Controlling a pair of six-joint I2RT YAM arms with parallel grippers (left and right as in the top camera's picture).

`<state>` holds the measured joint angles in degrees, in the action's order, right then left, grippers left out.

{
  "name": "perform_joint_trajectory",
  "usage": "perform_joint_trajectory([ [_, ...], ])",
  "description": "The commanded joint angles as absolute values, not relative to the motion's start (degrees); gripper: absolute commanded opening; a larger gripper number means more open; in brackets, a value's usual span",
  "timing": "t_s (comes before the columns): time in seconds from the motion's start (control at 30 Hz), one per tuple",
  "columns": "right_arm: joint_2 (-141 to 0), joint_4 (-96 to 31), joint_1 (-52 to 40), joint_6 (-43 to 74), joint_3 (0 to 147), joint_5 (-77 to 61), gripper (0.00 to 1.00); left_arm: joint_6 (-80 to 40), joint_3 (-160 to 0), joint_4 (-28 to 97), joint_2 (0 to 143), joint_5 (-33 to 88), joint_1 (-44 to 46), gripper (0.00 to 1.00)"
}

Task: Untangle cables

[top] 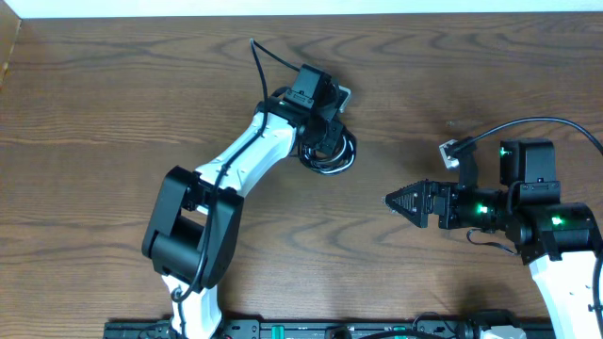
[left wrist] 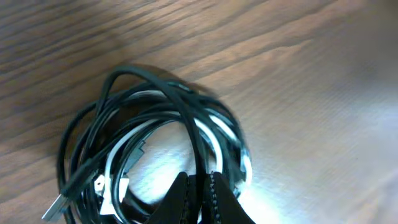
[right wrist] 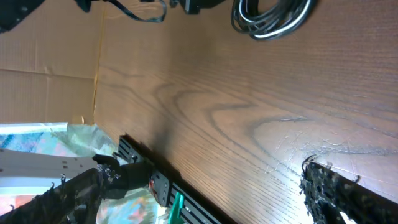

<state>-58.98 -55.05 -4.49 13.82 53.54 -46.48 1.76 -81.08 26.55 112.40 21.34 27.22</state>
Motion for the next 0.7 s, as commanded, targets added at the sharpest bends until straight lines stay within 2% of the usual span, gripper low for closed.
perform_joint_trajectory([
  [0.0, -59.2, -55.2, -5.0, 13.9, 54.3, -46.7, 0.99, -2.0, -82.3, 26.2, 106.0, 26.6, 27.2, 0.07],
  [0.5, -59.2, -54.2, -5.0, 16.3, 54.3, -44.7, 0.99, -18.0, -82.3, 20.4, 86.2, 26.9, 27.2, 0.08],
  [0.67, -59.2, -54.0, -5.0, 18.4, 54.3, -41.9, 0.99, -21.7, -82.3, 15.4, 82.9, 34.6, 27.2, 0.08],
])
